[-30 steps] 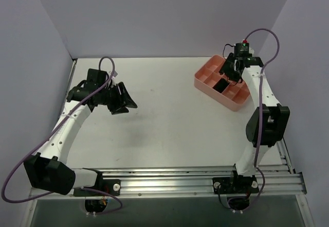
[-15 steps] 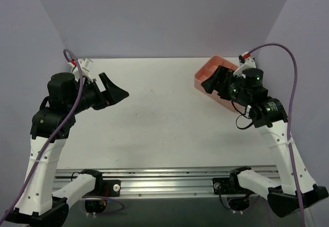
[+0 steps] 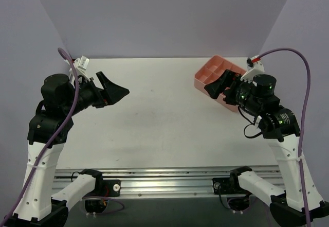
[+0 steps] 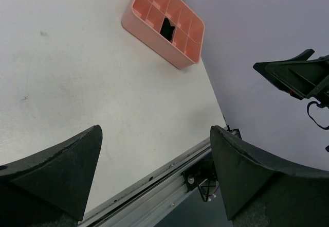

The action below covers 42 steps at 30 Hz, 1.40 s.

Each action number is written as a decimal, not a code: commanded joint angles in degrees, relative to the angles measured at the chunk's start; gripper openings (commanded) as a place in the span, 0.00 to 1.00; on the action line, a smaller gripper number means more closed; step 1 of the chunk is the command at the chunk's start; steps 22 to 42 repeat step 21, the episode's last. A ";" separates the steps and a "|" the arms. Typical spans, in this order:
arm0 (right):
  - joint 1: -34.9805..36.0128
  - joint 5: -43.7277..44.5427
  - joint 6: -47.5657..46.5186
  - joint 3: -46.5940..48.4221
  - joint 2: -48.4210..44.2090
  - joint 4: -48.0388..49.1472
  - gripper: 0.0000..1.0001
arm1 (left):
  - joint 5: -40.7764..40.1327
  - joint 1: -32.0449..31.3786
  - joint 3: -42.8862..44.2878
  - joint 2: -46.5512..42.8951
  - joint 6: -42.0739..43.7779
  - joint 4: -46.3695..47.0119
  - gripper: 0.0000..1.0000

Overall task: Roll the underwear
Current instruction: Place the rolled underwear into the container

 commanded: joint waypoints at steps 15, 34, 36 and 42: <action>-0.01 -1.49 -5.12 11.23 6.80 -3.00 1.00 | 1.57 0.21 4.17 3.90 5.36 1.07 0.94; 0.07 -4.39 -4.51 8.24 8.56 -3.79 1.00 | 4.38 0.21 -3.30 3.21 1.67 4.58 0.94; 0.07 -4.39 -4.51 8.24 8.56 -3.79 1.00 | 4.38 0.21 -3.30 3.21 1.67 4.58 0.94; 0.07 -4.39 -4.51 8.24 8.56 -3.79 1.00 | 4.38 0.21 -3.30 3.21 1.67 4.58 0.94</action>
